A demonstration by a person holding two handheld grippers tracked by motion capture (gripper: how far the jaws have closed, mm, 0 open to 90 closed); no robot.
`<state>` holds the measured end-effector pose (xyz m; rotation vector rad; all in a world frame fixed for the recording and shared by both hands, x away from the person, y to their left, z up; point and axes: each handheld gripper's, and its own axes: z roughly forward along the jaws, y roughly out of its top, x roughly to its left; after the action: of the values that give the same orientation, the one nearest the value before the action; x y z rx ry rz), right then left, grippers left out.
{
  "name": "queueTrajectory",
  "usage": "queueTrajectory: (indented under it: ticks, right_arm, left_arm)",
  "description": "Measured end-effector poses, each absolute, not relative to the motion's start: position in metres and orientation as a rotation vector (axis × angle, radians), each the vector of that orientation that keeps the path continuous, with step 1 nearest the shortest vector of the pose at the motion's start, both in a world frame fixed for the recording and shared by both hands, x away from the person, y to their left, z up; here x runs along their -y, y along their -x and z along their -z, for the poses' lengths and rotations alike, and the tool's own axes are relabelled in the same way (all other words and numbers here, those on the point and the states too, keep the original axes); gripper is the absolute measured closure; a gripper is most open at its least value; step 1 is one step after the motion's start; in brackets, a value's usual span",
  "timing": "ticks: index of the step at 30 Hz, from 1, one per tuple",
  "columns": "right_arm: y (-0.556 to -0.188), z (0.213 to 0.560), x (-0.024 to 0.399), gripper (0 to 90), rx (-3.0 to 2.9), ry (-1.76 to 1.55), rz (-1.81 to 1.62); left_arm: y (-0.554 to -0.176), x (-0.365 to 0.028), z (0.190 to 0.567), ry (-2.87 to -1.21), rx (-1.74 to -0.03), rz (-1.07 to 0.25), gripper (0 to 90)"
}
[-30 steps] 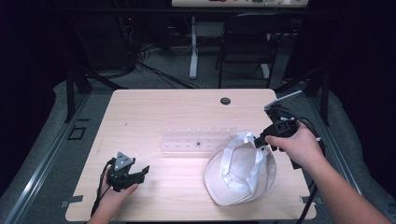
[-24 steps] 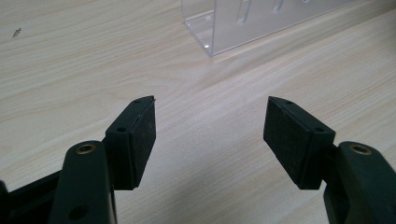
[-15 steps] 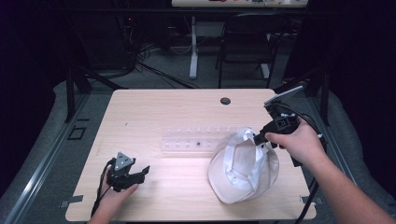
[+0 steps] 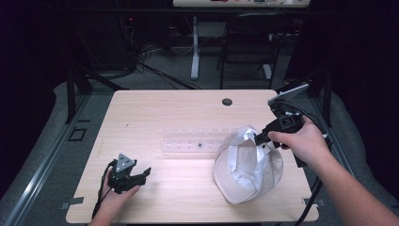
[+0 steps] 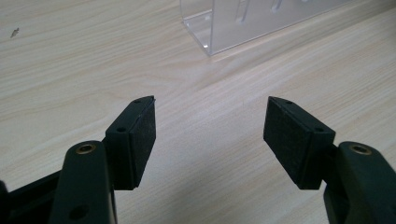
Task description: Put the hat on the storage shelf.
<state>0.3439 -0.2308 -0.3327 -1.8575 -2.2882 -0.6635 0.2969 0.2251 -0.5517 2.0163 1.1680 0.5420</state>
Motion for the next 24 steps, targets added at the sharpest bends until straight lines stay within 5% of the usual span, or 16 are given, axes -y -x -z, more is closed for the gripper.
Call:
queueTrajectory:
  ticks: [24]
  right_arm:
    - [-0.345,0.318,0.229,81.6,2.14,1.784,0.834]
  left_arm:
    - [-0.296,-0.221,0.551,-2.019,-1.152,-0.54,34.4]
